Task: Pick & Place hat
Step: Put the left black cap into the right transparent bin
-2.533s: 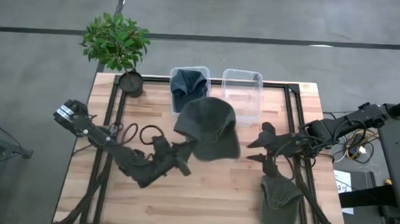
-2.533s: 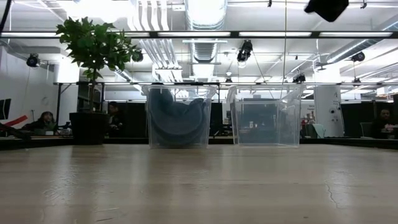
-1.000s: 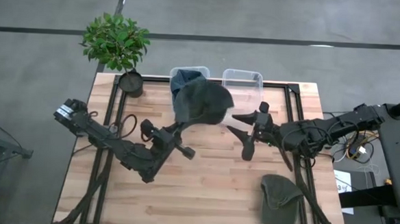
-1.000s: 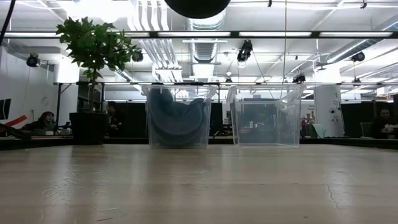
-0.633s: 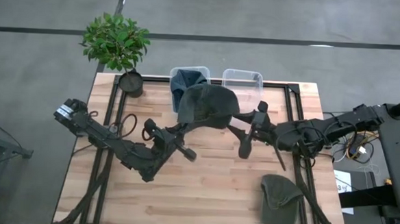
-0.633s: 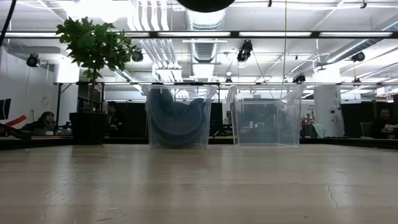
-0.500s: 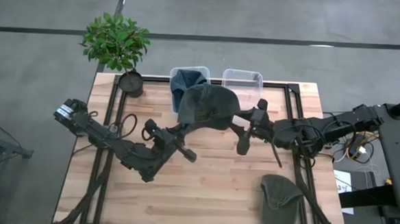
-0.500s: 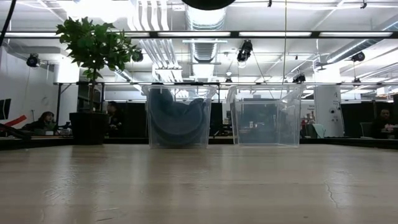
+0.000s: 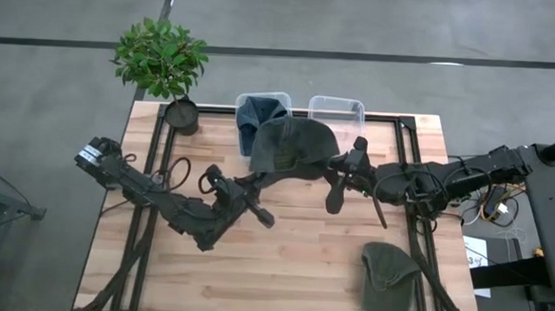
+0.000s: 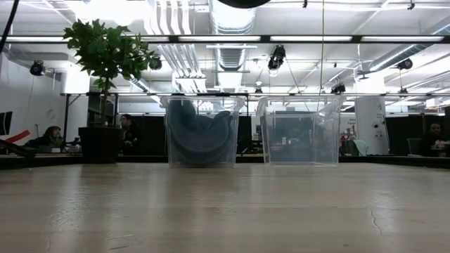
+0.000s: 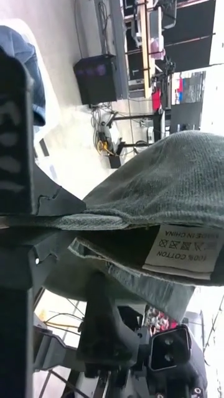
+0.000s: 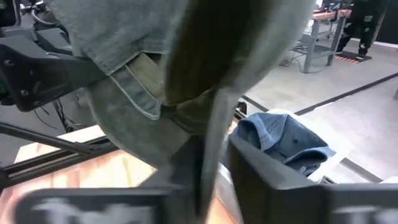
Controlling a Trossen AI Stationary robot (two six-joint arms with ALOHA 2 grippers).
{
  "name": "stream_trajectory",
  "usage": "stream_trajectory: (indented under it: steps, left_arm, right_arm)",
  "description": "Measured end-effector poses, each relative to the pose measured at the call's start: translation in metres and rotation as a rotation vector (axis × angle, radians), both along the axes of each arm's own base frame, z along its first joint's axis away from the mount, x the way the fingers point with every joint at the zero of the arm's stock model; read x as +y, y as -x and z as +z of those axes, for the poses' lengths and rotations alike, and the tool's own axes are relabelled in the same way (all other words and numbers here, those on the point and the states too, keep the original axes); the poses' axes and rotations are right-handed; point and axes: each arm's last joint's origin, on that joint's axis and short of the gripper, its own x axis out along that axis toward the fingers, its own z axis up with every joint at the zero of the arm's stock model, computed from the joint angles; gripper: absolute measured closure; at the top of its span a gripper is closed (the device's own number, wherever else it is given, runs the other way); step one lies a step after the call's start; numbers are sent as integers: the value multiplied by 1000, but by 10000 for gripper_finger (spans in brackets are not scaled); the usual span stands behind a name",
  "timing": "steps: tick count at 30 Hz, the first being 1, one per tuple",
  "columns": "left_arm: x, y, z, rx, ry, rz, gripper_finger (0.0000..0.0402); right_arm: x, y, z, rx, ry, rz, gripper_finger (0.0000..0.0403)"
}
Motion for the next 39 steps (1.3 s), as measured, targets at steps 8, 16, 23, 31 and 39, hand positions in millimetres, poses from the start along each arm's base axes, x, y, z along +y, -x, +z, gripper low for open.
stream_trajectory:
  steps: [8, 16, 23, 31, 39]
  left_arm:
    - [0, -1, -2, 14, -13, -20, 363]
    - [-3, 0, -2, 18, -14, -26, 329]
    - [-14, 9, -10, 224, -113, 90, 297]
    - [-29, 24, -42, 389, -236, 61, 295]
    - [-13, 47, -85, 362, -216, 61, 294]
  right_arm:
    - [-1, 0, 0, -7, -11, -33, 390]
    - [-4, 1, -1, -11, -10, -114, 392]
    - [-18, 14, -7, 46, -82, -197, 393]
    - [-29, 54, 5, 125, -421, 222, 394]
    - [-26, 95, 25, 119, -788, 654, 392]
